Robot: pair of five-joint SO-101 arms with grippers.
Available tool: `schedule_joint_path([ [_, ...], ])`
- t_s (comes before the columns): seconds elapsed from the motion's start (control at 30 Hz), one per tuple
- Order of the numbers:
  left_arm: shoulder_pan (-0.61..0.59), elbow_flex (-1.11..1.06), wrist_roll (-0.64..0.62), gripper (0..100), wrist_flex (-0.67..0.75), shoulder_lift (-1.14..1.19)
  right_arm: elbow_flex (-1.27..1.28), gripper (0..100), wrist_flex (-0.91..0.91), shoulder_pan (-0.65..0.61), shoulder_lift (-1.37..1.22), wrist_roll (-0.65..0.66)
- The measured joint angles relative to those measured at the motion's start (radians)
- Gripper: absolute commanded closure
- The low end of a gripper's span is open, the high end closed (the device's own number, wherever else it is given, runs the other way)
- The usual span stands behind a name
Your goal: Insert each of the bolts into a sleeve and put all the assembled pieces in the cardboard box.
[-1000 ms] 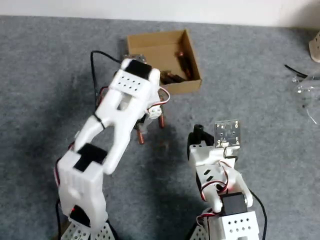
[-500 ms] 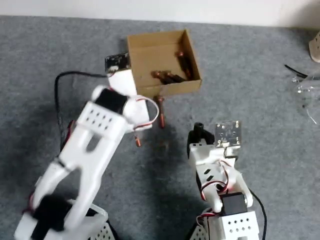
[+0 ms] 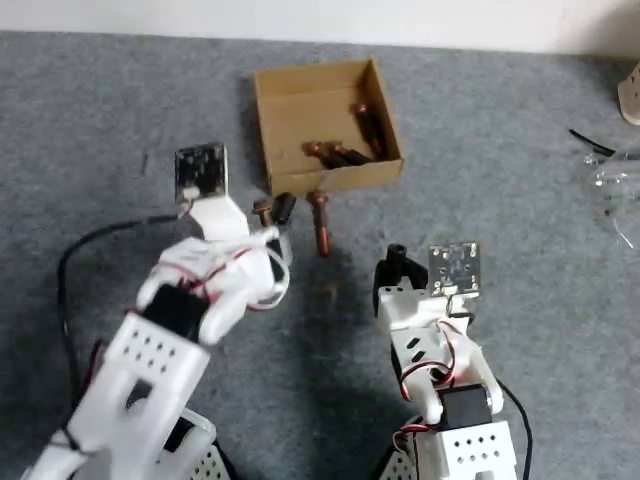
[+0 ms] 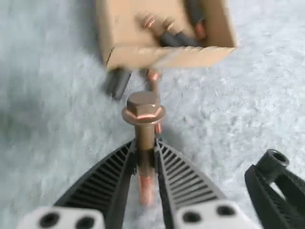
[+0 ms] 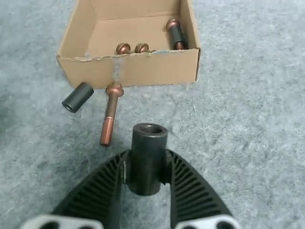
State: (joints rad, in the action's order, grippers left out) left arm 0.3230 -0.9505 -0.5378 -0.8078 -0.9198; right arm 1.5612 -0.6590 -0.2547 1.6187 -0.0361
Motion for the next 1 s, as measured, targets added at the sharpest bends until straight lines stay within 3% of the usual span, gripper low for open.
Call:
schedule_joint_path([
  [0.17, 0.0, -0.269, 0.249, 100, 0.281, -0.215, 0.0, 99.4, 0.0, 0.002, 0.0, 0.0],
  [0.3, 0.0, -0.493, 0.299, 100, 0.522, -0.393, 0.0, 99.4, 0.0, -0.021, 0.0, 0.0],
  [0.43, 0.0, -0.672, 0.311, 99, 0.677, -0.583, 0.0, 99.4, 0.0, -0.077, 0.0, 0.0],
  [0.63, 0.0, -0.724, 0.313, 99, 0.684, -0.856, 0.0, 99.4, 0.0, -0.153, 0.0, 0.0],
  [1.0, 0.005, -0.723, 0.169, 99, 0.641, -0.879, 0.0, 99.4, 0.0, -0.187, 0.0, 0.0],
])
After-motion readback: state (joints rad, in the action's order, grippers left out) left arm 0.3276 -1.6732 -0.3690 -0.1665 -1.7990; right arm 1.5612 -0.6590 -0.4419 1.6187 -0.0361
